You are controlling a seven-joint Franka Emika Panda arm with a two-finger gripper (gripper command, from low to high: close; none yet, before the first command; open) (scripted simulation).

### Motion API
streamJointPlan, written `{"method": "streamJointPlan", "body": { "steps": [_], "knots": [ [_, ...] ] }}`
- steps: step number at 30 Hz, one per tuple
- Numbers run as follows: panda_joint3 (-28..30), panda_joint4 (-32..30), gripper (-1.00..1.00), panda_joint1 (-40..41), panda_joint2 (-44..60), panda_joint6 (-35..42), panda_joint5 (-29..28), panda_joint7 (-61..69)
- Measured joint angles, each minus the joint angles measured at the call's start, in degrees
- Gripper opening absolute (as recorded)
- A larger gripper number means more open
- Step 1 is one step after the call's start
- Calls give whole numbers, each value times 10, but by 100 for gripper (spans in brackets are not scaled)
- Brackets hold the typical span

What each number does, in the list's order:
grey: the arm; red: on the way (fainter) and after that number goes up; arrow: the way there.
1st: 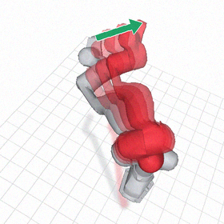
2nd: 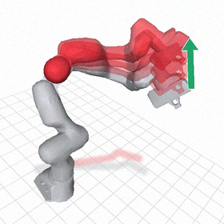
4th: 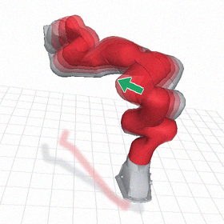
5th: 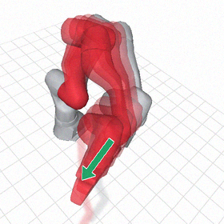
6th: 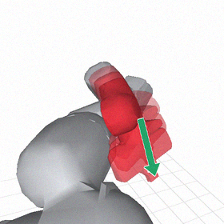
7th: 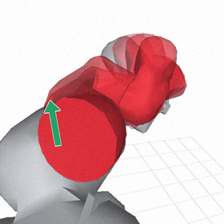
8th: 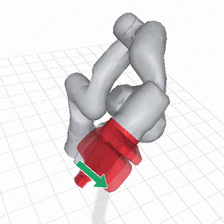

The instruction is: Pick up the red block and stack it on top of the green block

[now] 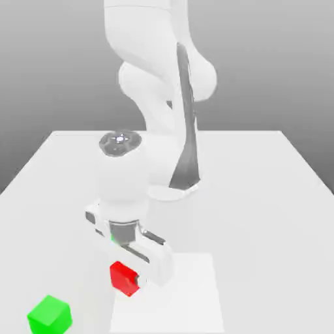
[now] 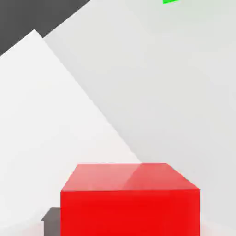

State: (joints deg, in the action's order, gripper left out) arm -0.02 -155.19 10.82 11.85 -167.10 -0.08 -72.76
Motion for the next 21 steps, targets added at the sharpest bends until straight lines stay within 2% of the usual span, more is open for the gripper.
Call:
{"method": "streamJointPlan", "body": {
  "steps": [5,16,18,21],
  "knots": [
    [3,0,-100,6,-81,81,-1,-11],
    [62,196,-100,44,-3,200,22,-160],
    [67,218,-100,51,24,196,32,-172],
    [60,227,-100,59,81,148,46,-167]
  ]
}}
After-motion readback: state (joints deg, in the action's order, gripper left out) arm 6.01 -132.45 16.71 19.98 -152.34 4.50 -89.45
